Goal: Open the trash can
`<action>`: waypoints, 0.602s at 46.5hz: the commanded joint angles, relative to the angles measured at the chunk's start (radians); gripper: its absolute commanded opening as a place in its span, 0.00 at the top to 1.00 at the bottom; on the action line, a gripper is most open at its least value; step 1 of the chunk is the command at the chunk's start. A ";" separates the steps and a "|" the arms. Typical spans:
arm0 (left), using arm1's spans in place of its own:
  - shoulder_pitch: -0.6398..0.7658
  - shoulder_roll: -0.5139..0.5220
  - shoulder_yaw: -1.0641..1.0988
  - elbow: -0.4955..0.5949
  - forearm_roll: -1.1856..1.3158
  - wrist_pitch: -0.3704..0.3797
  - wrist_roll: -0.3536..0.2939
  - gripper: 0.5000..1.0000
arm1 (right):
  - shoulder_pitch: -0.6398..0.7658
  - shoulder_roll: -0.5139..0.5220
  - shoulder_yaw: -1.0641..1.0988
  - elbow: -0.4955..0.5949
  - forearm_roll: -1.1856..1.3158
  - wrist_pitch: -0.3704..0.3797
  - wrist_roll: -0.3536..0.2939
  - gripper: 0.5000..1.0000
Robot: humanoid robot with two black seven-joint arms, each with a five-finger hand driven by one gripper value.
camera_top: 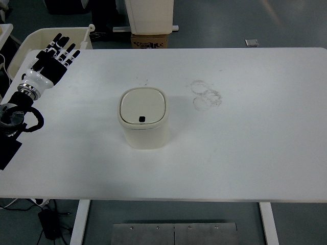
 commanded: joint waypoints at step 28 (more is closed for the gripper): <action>-0.003 0.002 -0.002 -0.006 0.011 0.008 -0.005 0.00 | 0.000 0.000 0.000 0.000 0.000 0.000 0.000 0.01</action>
